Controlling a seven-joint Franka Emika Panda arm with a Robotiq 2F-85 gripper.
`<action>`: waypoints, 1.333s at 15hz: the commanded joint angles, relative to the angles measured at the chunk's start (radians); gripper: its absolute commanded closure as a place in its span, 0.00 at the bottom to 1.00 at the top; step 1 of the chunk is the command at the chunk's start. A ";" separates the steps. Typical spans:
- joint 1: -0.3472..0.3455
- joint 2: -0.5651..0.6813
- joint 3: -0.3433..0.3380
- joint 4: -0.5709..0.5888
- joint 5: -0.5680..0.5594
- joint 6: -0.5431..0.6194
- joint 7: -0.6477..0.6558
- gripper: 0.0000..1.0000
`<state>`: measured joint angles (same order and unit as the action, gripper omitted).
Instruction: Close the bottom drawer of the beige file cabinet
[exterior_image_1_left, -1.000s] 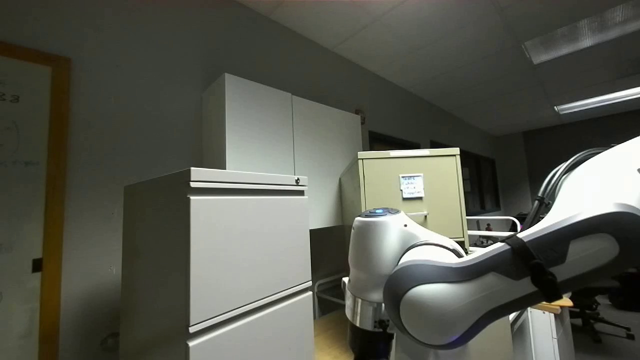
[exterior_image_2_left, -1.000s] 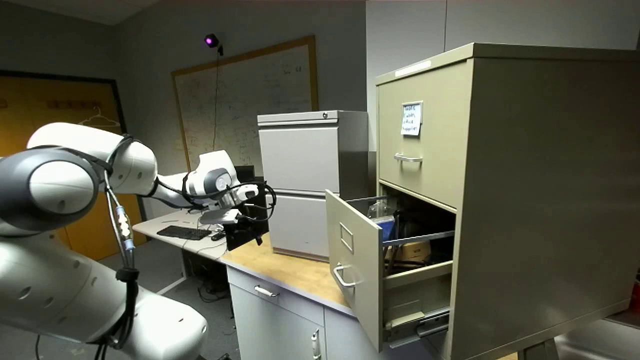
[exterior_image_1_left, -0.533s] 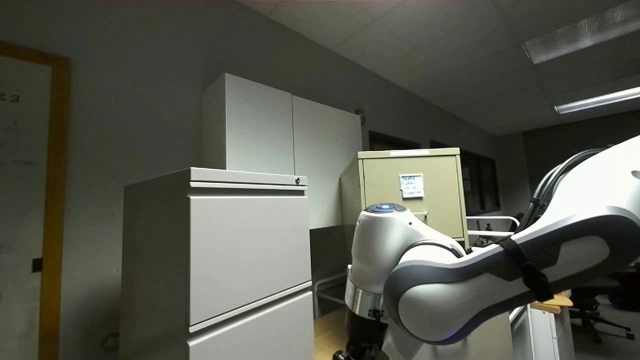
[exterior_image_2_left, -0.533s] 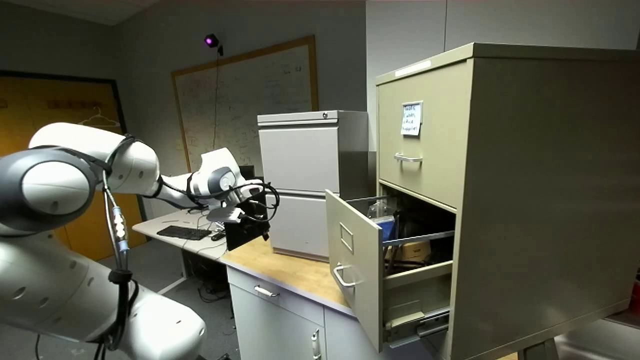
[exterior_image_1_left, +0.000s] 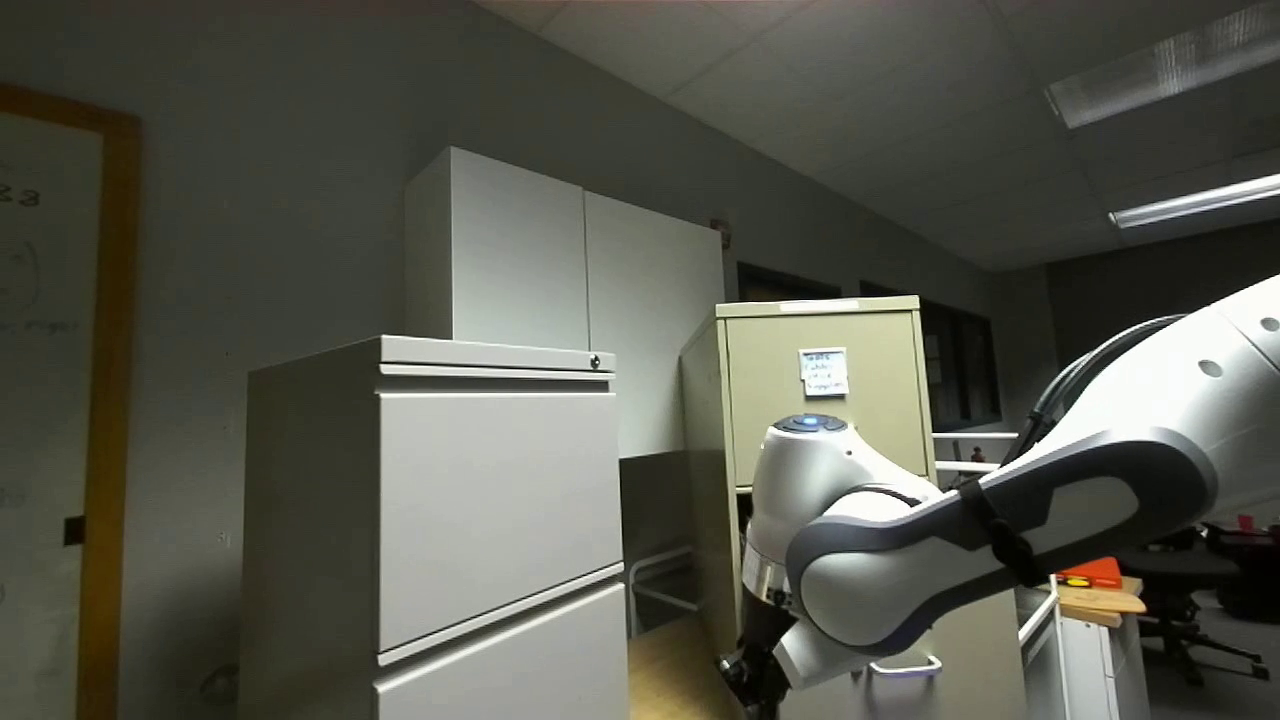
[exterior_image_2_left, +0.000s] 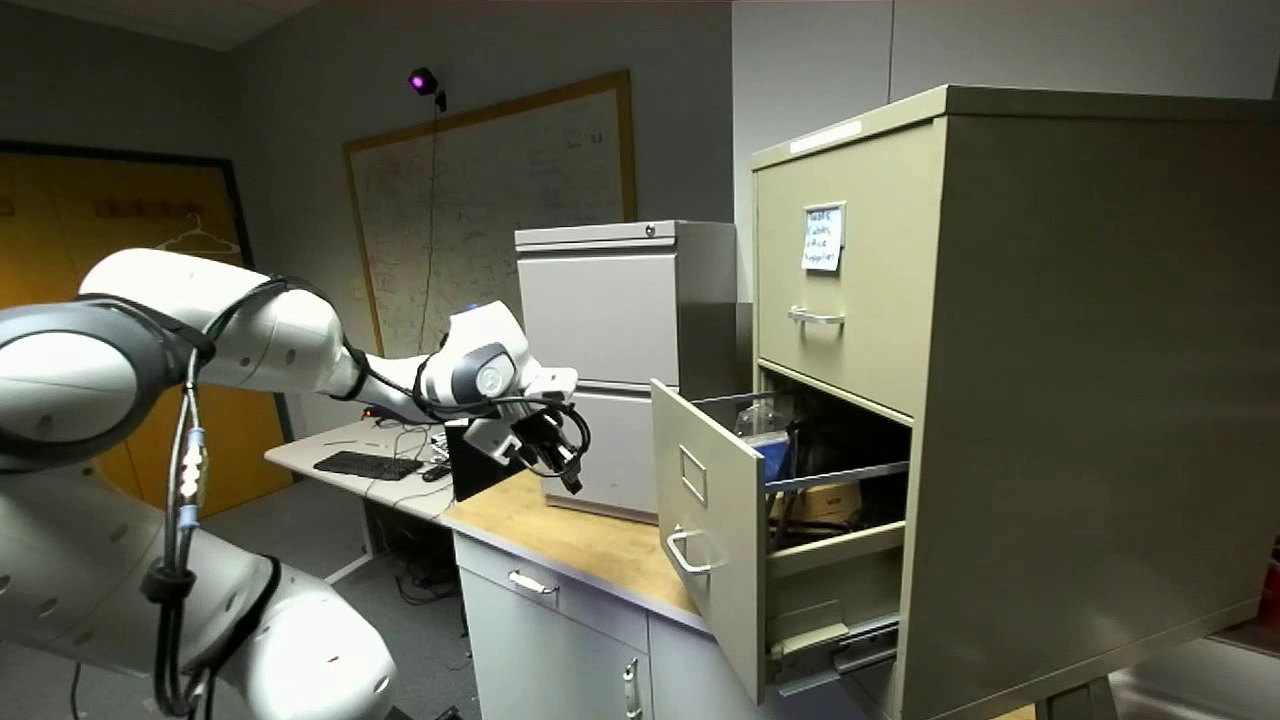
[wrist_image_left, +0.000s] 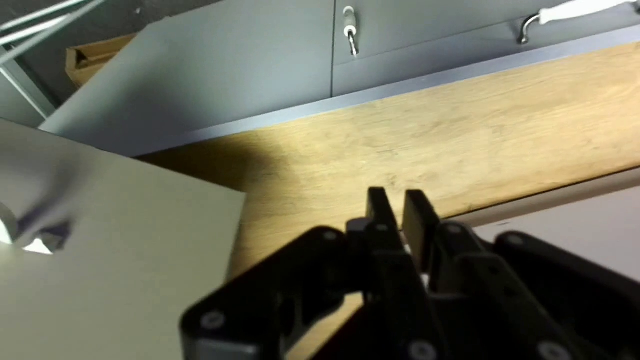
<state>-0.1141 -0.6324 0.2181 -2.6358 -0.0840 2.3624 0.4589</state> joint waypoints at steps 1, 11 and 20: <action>-0.103 -0.043 -0.004 -0.042 -0.052 0.011 0.116 1.00; -0.340 -0.052 0.000 -0.024 -0.121 0.142 0.471 1.00; -0.634 -0.042 0.308 -0.005 -0.457 0.390 1.015 1.00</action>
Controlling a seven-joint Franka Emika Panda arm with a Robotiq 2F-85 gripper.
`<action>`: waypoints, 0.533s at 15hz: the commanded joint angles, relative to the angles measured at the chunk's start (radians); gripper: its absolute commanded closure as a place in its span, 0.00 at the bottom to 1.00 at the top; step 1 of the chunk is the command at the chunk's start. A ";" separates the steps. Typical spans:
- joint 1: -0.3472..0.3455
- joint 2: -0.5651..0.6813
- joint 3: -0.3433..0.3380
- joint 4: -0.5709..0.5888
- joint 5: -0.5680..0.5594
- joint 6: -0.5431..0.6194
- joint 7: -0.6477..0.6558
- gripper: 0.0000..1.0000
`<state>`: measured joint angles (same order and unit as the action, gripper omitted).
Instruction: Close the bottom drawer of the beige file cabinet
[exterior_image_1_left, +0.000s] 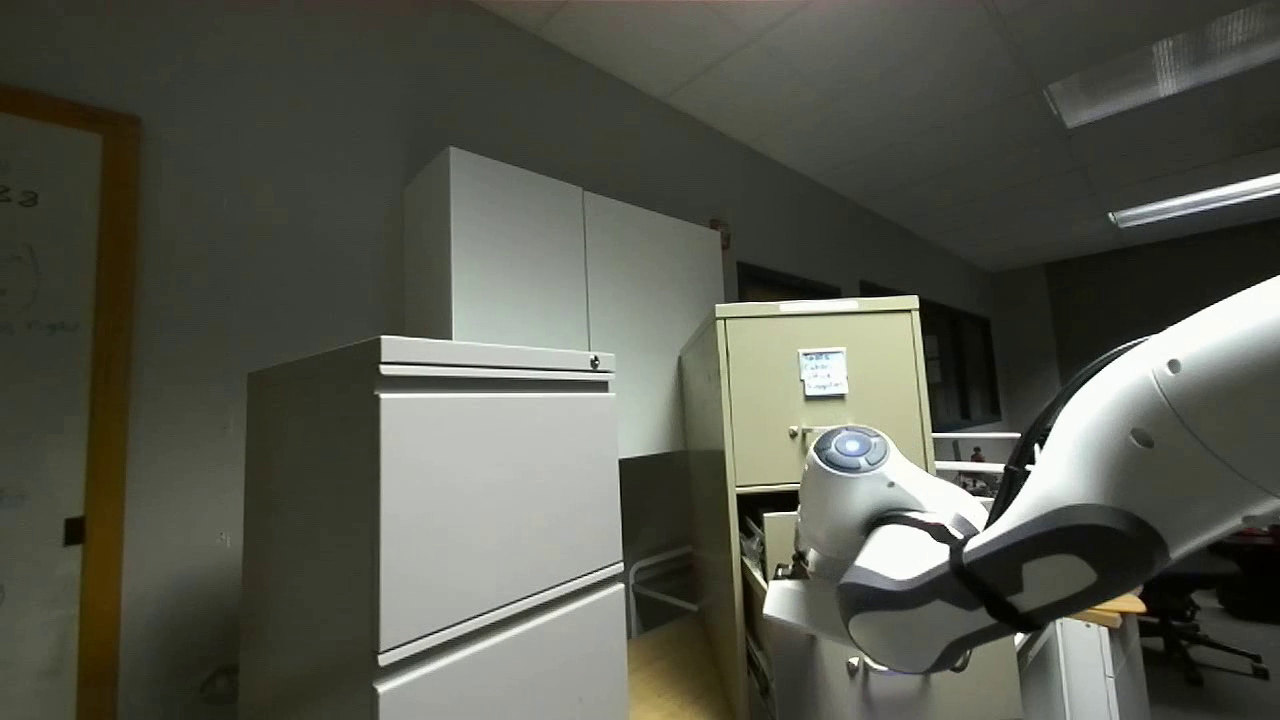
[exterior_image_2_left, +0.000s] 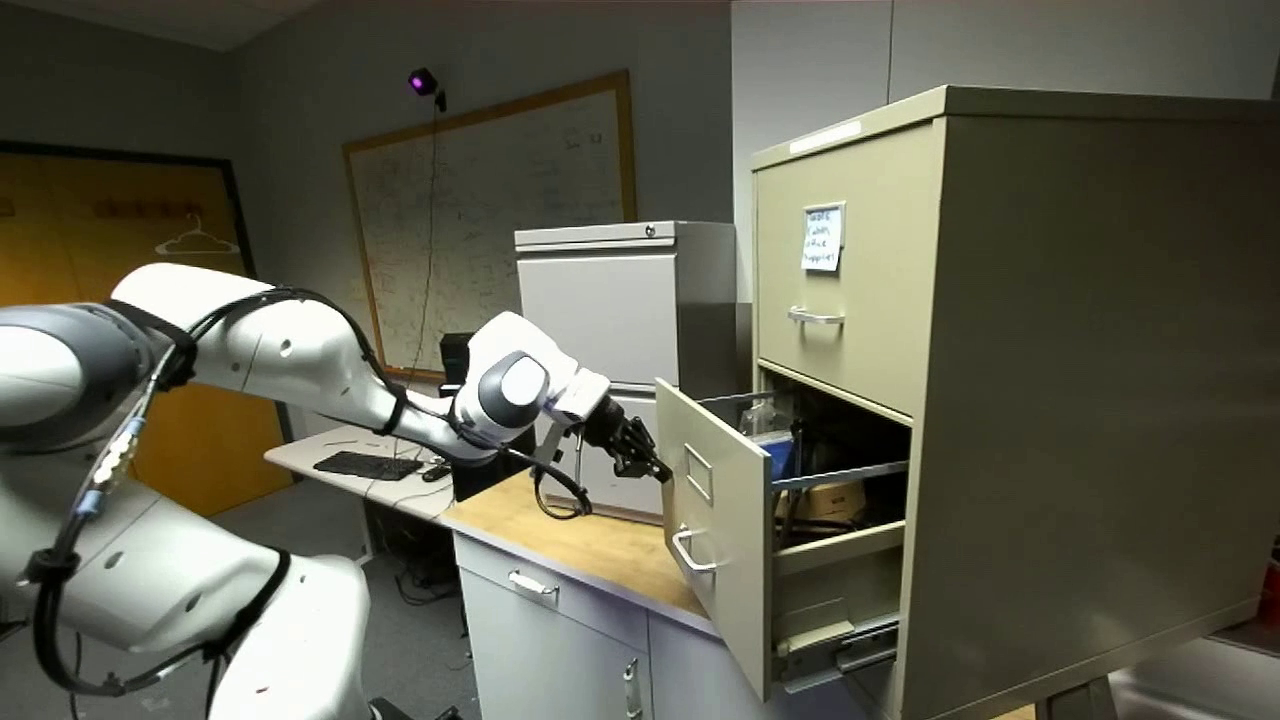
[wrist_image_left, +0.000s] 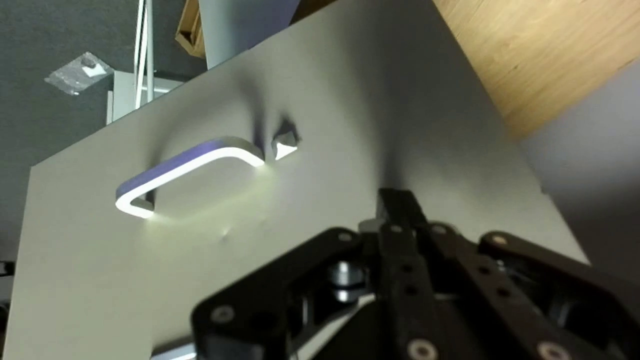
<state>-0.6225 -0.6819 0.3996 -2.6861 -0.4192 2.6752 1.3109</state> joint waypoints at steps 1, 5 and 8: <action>-0.177 0.010 0.181 0.064 -0.172 0.080 0.229 1.00; -0.371 -0.011 0.393 0.150 -0.349 0.047 0.484 1.00; -0.490 -0.019 0.525 0.237 -0.451 -0.034 0.651 1.00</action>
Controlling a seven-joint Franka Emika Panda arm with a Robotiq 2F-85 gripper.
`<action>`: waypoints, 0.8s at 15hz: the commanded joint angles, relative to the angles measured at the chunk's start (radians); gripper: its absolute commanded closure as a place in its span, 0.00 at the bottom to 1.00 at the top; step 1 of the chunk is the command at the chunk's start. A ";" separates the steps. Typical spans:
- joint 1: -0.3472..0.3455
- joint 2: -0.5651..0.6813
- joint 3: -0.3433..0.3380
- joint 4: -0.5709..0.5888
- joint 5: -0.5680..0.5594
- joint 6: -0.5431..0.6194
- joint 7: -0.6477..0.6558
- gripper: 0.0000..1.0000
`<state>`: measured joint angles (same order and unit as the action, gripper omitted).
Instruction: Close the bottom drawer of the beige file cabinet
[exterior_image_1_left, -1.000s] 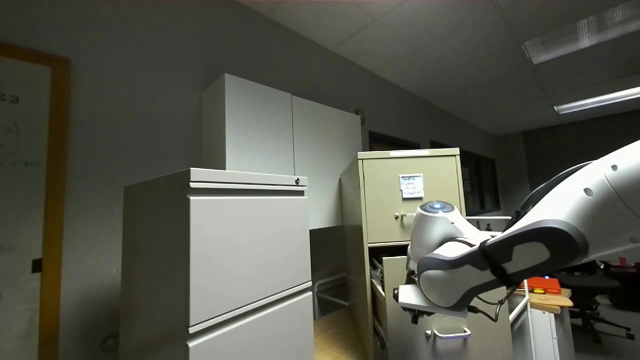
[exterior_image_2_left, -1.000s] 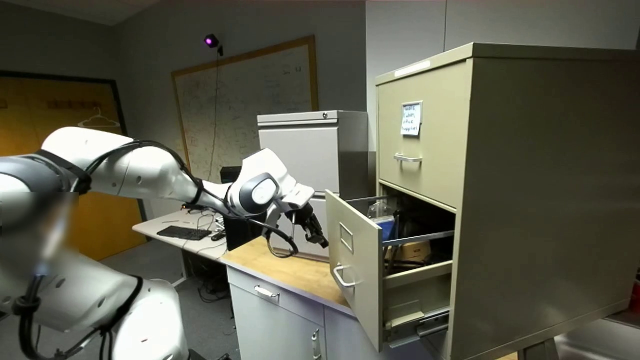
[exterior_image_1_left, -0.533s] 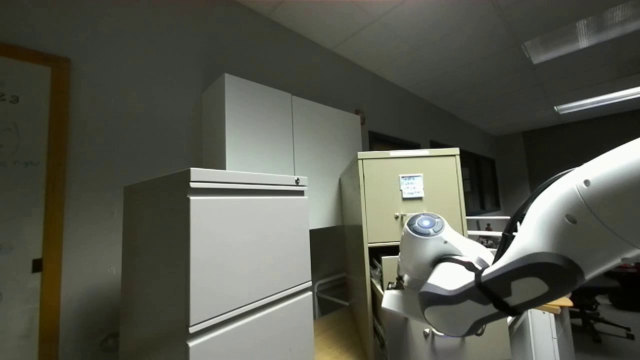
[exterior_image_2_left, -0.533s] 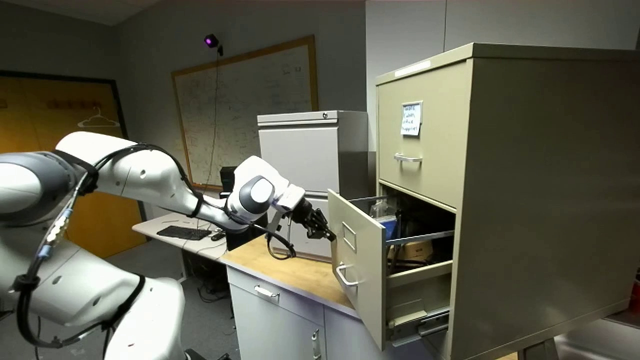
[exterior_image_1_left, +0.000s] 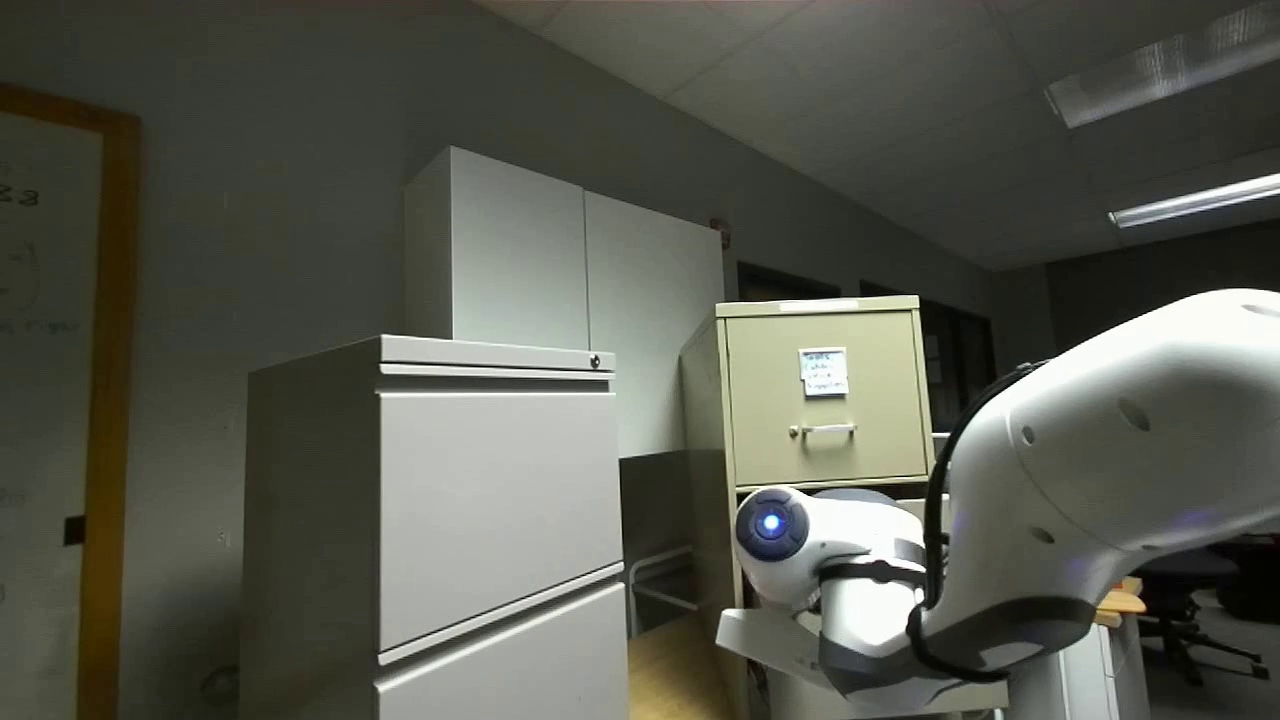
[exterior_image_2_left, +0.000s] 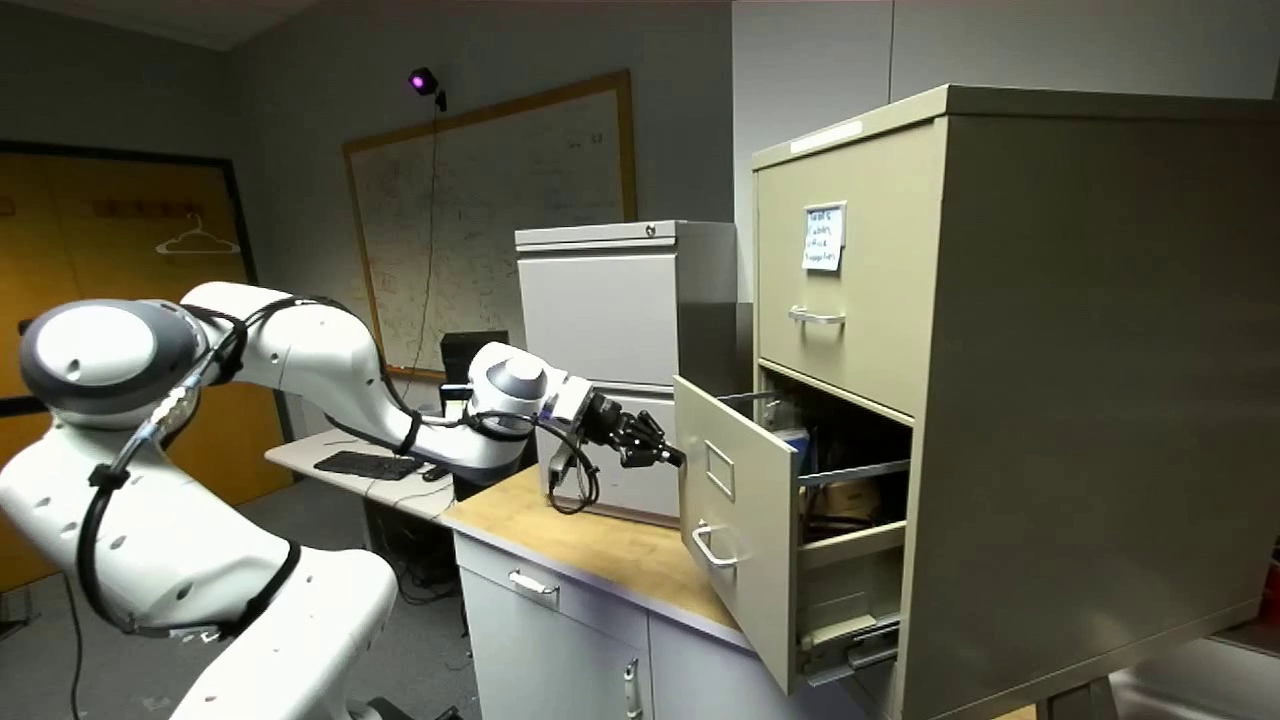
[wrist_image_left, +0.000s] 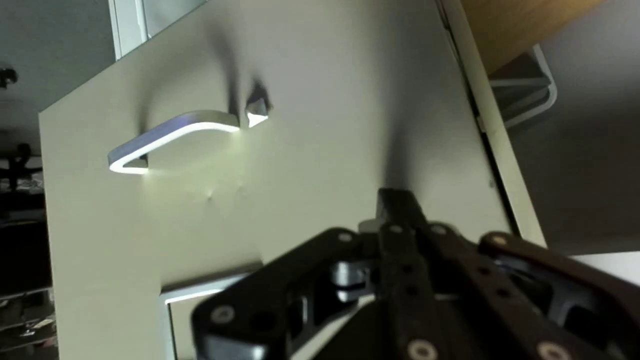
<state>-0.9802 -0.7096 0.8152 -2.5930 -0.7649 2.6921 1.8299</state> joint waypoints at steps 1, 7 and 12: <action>-0.168 0.013 0.151 0.181 -0.132 -0.097 0.182 1.00; -0.267 0.096 0.316 0.349 -0.264 -0.447 0.373 1.00; -0.055 0.267 0.207 0.323 -0.308 -0.483 0.332 1.00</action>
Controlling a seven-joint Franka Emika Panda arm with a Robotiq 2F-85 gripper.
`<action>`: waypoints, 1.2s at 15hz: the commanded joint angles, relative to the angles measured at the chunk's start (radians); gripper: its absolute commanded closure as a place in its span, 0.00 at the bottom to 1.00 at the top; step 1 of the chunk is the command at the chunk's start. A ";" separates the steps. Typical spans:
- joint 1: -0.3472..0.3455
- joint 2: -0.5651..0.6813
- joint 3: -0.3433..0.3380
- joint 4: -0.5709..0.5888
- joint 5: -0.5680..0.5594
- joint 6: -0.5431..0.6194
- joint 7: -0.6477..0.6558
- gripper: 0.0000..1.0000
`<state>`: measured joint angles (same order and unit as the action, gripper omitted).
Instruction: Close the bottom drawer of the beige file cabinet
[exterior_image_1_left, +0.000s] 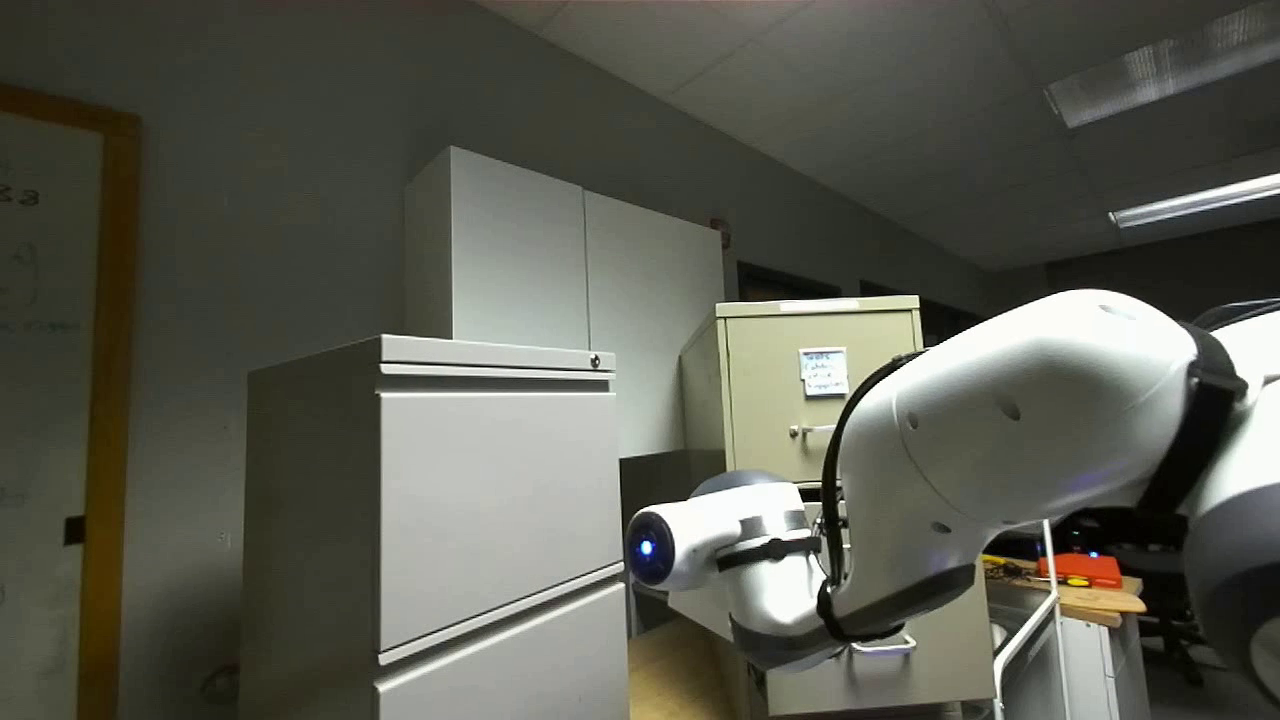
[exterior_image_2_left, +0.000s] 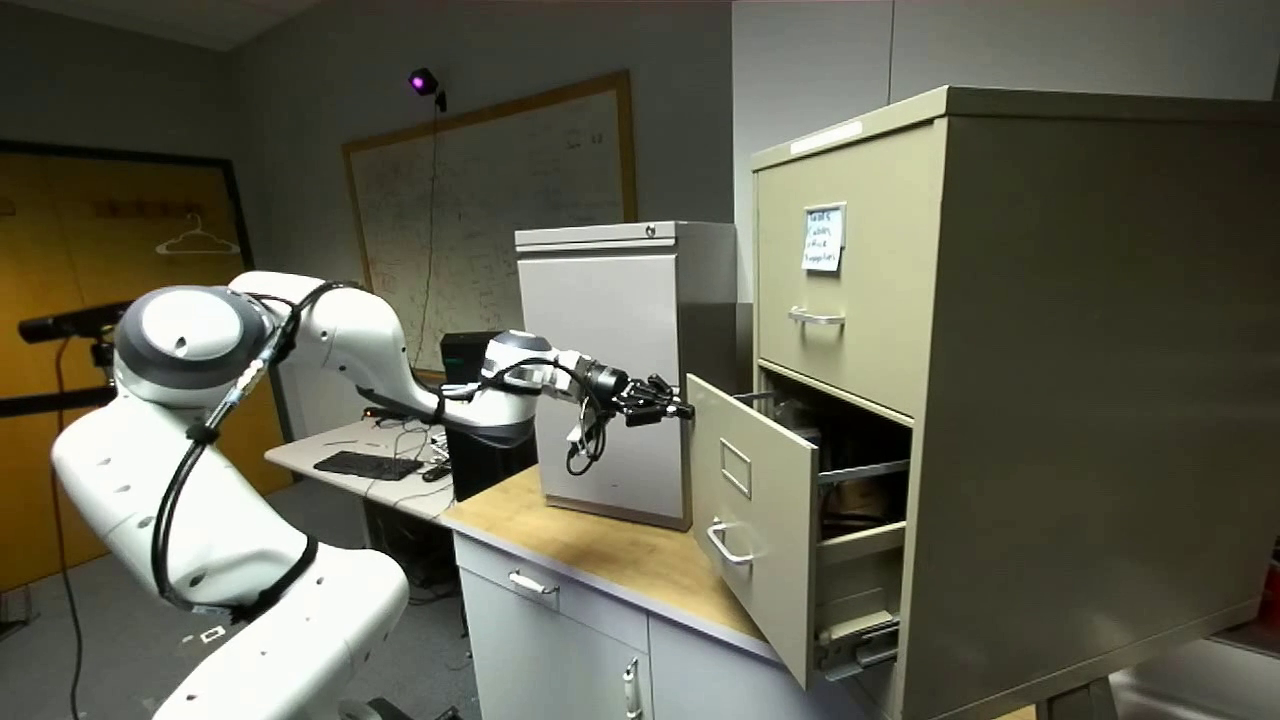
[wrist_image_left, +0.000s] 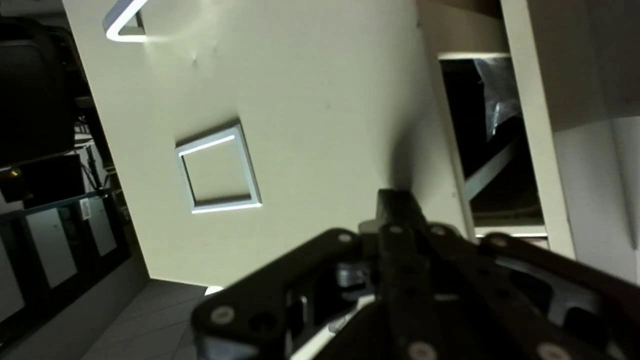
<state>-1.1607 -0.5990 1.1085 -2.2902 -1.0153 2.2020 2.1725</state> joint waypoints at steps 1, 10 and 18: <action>0.194 0.179 -0.134 0.009 -0.064 0.010 -0.018 1.00; 0.874 0.152 -0.795 -0.137 -0.033 0.084 -0.196 1.00; 1.001 0.081 -1.018 -0.177 -0.060 -0.130 -0.124 1.00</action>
<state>-0.1849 -0.4856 0.1271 -2.4598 -1.0475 2.1279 2.0078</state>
